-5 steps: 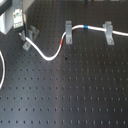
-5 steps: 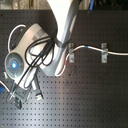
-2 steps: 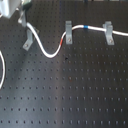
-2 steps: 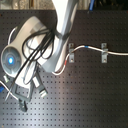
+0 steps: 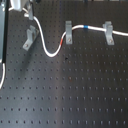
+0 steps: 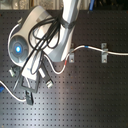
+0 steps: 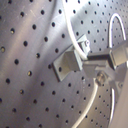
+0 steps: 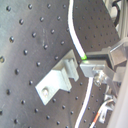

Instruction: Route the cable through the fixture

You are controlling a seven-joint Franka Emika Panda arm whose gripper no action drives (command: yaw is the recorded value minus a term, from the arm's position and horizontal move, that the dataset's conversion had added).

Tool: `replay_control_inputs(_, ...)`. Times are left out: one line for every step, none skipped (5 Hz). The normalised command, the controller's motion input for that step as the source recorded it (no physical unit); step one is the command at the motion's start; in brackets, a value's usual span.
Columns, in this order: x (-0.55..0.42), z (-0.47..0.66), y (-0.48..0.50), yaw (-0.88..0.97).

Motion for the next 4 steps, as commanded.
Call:
replay_control_inputs(-0.159, 0.34, 0.094, 0.12)
replay_control_inputs(-0.151, 0.33, 0.197, 0.12)
replay_control_inputs(-0.124, 0.15, 0.275, 0.18)
replay_control_inputs(-0.064, 0.00, 0.160, 0.19)
